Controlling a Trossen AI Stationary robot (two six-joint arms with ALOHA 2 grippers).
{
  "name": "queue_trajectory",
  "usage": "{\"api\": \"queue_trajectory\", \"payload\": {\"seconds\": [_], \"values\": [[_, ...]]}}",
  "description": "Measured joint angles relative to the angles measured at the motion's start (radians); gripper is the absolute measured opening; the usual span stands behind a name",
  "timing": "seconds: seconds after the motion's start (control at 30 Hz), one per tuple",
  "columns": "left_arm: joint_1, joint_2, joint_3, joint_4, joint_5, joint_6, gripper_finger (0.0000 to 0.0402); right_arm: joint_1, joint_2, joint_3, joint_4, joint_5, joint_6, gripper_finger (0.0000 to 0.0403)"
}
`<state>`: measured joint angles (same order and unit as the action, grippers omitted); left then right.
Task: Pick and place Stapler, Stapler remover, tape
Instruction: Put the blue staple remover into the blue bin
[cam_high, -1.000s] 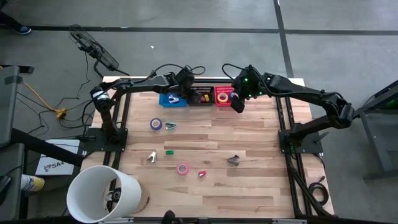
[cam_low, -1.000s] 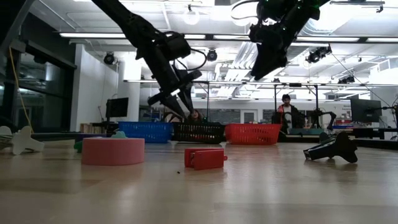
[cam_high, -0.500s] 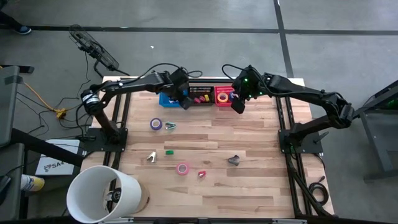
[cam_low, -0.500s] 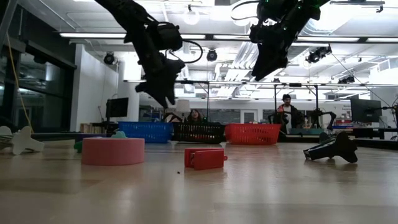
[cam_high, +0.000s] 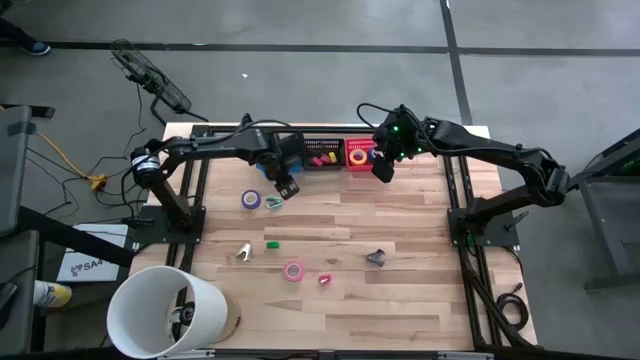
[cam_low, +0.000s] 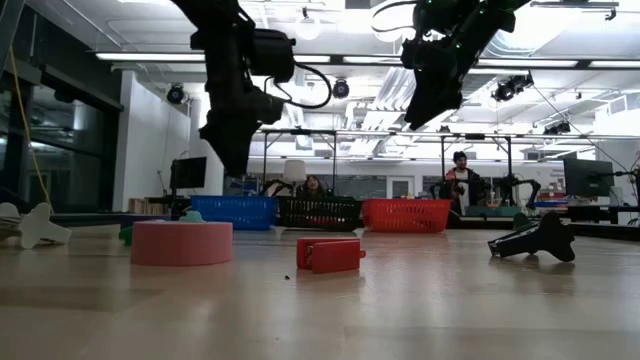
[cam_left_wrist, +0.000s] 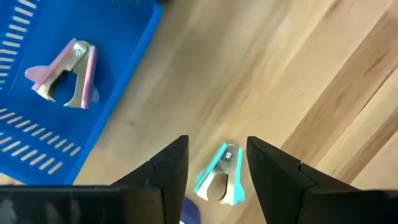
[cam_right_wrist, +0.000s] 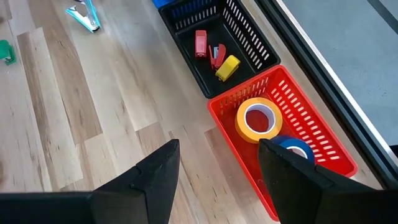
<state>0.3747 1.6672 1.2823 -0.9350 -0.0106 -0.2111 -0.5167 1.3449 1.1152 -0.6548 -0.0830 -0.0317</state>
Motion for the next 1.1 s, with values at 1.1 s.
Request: {"api": "queue_trajectory", "payload": {"seconds": [1.1], "values": [[-0.057, 0.208, 0.000, -0.132, -0.006, 0.112, 0.0276, 0.000, 0.000, 0.000, -0.015, -0.003, -0.005, 0.0208]]}}
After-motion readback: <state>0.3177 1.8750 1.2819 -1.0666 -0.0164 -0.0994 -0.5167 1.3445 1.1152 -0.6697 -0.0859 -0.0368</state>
